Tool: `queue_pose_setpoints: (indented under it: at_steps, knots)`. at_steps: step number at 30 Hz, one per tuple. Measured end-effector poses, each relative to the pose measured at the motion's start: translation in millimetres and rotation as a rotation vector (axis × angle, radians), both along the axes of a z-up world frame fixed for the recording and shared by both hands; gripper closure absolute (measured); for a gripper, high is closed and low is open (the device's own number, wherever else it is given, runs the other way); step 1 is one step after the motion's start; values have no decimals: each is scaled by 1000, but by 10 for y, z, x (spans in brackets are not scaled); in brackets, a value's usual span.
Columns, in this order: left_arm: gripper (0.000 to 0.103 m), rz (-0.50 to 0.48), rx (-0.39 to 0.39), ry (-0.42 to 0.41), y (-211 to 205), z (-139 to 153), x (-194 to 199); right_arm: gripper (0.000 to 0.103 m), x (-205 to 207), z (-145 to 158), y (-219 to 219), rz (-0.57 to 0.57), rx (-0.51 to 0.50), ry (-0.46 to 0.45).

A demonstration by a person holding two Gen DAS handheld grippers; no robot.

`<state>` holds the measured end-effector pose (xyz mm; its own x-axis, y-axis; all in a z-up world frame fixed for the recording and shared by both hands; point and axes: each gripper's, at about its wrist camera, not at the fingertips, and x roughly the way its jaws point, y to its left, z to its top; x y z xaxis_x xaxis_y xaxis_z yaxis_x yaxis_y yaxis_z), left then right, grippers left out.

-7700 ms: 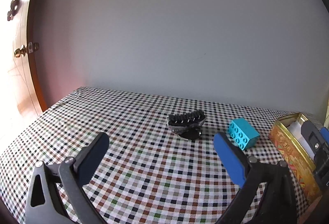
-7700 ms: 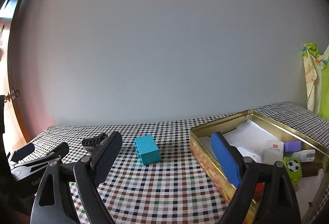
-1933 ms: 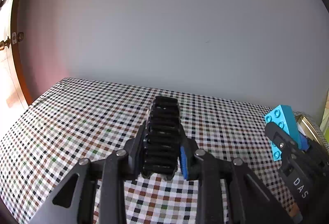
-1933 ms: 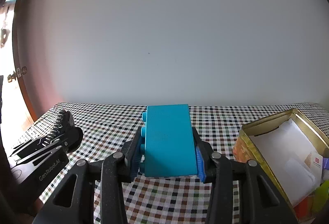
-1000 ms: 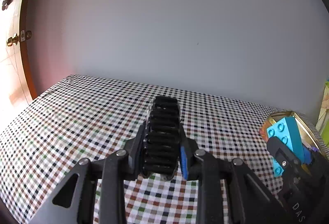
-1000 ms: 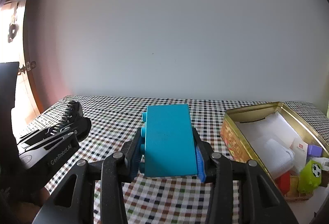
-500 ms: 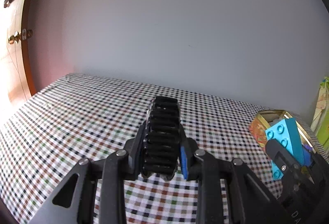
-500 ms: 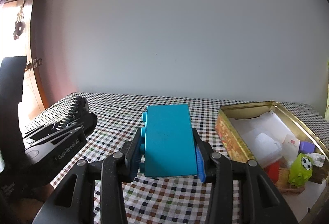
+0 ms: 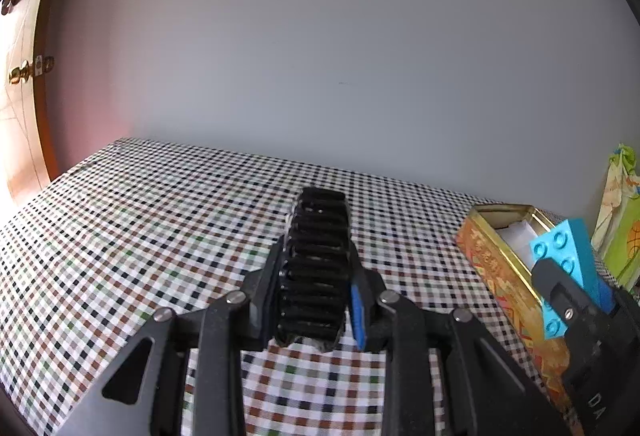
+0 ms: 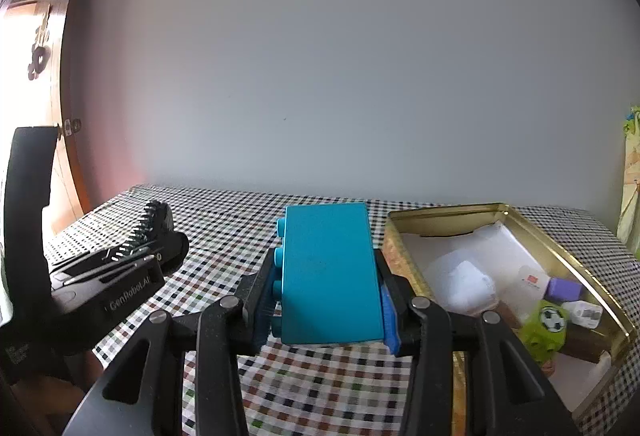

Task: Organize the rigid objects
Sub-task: 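Lift and carry the black clip and cyan brick over the gold tin with both tools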

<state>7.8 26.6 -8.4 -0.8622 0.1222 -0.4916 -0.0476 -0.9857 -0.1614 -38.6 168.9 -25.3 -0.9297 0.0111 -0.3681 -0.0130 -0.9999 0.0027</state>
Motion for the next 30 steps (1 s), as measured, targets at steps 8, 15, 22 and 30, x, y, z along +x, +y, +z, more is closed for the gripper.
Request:
queue_pose_setpoints:
  at_steps: [8, 15, 22, 30]
  knots:
    - [76, -30, -19, 6, 534, 69, 159, 57, 151, 50, 141, -12, 14, 30]
    - [76, -61, -19, 5, 905, 60, 237, 57, 293, 111, 347, -36, 13, 68]
    - [76, -94, -22, 17, 1260, 88, 329, 57, 375, 137, 547, -60, 13, 87]
    - [76, -122, -11, 31, 1558, 158, 407, 57, 447, 160, 785, -97, 1, 108]
